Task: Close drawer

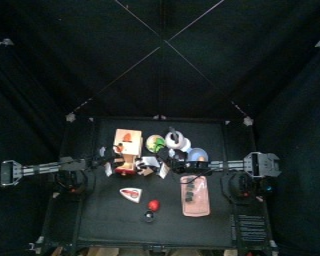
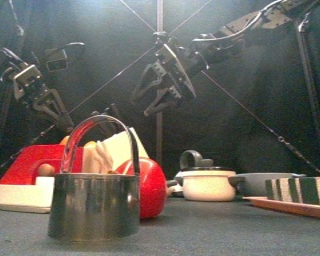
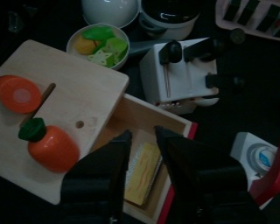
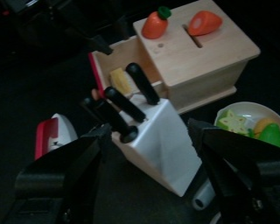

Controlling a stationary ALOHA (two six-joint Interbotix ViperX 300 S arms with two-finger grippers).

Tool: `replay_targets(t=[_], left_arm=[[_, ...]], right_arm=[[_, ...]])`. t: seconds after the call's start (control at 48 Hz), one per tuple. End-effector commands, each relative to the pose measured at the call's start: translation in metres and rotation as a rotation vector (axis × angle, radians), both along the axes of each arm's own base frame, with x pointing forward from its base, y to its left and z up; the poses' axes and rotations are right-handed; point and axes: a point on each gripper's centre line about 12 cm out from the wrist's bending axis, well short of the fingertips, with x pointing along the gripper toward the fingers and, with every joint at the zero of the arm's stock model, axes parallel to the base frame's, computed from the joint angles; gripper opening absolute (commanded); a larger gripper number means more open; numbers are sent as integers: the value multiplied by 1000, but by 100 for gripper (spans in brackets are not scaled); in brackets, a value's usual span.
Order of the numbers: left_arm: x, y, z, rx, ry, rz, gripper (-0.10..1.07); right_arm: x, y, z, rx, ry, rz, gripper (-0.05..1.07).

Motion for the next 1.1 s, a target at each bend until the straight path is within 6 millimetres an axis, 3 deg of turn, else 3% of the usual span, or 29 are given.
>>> replay_targets(t=[0.0,0.188,0.333,0.438,0.771,1.083], left_arm=[[10,-7,15,-30,-54,-19,53],[16,-32,16,-126,-73,-84,39],[15,-47,9,-165,-21,-122,38],[13,-51,-1,-179,44,-126,38],[9,-50,-22,-213,163,-92,38],[2,-45,-31,-241,205,-46,38]], right_arm=[[4,-19,18,8,-60,-12,83],[9,-56,13,28,-76,-48,58],[14,-85,6,40,-78,-90,40],[18,-100,1,54,-82,-111,34],[59,-116,-10,67,-122,-53,31],[83,-122,-26,90,-138,-10,31]])
